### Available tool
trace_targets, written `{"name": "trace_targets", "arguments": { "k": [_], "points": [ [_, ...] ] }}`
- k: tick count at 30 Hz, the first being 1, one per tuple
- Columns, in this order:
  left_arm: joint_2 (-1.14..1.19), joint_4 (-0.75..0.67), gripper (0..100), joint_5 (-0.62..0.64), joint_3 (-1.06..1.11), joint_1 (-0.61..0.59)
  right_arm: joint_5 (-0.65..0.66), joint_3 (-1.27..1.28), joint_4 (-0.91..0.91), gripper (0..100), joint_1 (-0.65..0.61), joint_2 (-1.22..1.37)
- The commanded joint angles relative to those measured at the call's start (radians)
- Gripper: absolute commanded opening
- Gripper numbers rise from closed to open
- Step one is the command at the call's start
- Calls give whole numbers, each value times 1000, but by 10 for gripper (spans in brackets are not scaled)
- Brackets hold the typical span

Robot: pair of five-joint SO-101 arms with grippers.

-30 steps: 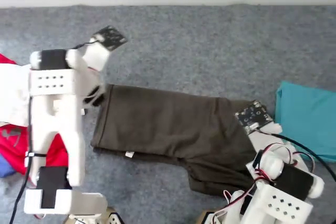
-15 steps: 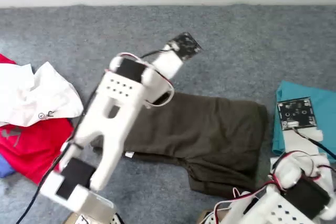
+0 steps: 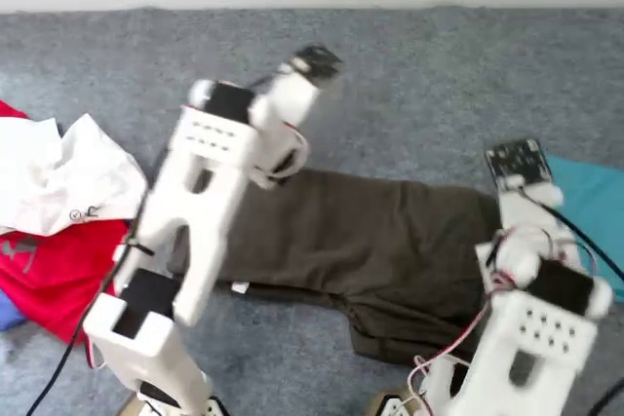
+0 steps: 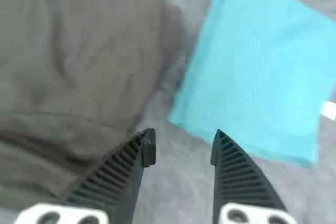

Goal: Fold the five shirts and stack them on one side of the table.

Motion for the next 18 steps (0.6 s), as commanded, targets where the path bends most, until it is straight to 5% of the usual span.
{"name": "trace_targets", "arguments": {
  "k": [1,8,18],
  "points": [
    [-8,69,97,25,-117,-130,-84,-20,-137,187,-104,197],
    [-3,127,97,26,-248,-290,-281,-318,-203,270,-166,633],
    [-8,132,97,26,-257,-301,-425,-841,-5,285,-177,1082]
  ]
}}
